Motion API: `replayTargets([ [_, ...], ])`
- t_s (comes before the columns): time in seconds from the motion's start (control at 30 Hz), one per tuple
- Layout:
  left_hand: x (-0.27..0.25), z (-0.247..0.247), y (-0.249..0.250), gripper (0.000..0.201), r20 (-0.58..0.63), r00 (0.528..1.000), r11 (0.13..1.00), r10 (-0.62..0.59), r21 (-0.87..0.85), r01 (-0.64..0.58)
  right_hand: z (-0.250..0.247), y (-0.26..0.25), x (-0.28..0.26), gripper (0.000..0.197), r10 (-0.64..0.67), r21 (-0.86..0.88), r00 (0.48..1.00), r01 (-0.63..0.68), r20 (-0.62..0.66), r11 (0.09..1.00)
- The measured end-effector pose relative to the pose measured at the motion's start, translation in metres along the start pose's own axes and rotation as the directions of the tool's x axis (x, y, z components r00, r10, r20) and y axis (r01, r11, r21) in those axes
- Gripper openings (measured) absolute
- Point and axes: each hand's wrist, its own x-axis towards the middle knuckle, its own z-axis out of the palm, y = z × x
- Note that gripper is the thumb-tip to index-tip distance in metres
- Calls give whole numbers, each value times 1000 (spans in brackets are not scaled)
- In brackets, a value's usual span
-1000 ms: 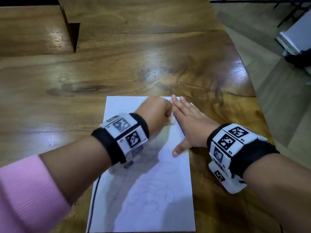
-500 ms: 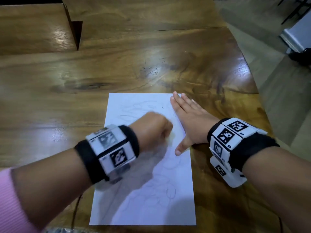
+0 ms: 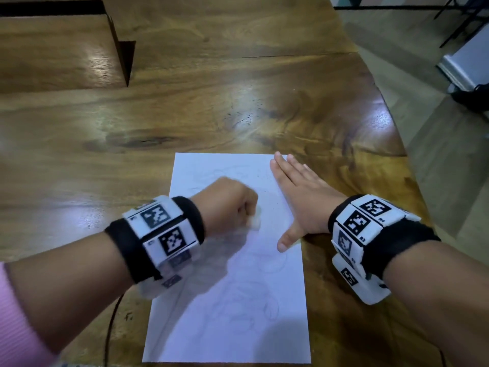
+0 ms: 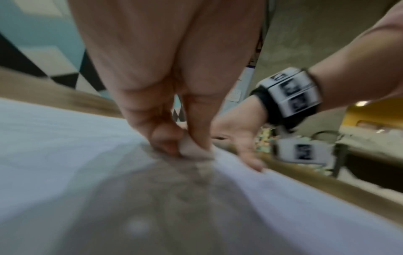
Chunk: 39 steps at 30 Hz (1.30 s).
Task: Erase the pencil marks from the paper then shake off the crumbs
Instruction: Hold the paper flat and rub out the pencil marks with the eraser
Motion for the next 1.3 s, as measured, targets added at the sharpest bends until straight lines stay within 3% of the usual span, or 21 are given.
replayTargets([
  [0.07,13,-9,-3,5,-142,984,994,-108,-24,106,0,-1,0,155,4,1,1000,-4,1,1000],
  [0.1,13,-10,-3,4,-169,980,994,-108,-29,105,0,-1,0,155,6,0,1000,-6,0,1000],
  [0.2,-11,2,3,6,-13,999,999,32,-21,-33,0,-1,0,155,6,1,1000,-6,6,1000],
  [0.3,-23,8,4,2,101,994,998,50,-51,-45,-1,-2,-1,155,5,4,1000,-5,0,1000],
  [0.47,16,-7,8,5,-148,984,995,-95,-37,90,-2,-3,-2,154,12,-2,1000,-12,0,1000],
  [0.5,15,-4,11,4,-138,988,997,-73,-29,70,-3,-3,-2,154,14,-3,1000,-14,4,1000],
  [0.63,-9,13,16,5,116,989,996,86,-40,-82,-3,-3,-2,154,17,15,1000,-18,16,1000],
  [0.8,18,2,19,8,-100,993,997,-59,-61,53,-3,-3,-2,154,14,17,1000,-14,17,1000],
  [0.93,6,9,20,6,144,985,996,91,-32,-87,-3,-3,-1,155,14,28,1000,-14,22,999],
  [1.07,9,9,18,5,-103,994,998,-44,-51,39,-2,-2,-2,153,11,27,1000,-11,10,1000],
  [1.1,8,9,18,8,-94,995,999,-26,-44,22,-2,-2,-2,153,11,27,1000,-12,9,1000],
  [1.2,2,9,16,11,98,994,999,39,-21,-37,-2,-2,-1,154,8,24,1000,-8,11,1000],
  [1.3,1,7,7,3,-48,996,997,-72,-30,70,-1,-1,-1,154,5,23,1000,-5,0,1000],
])
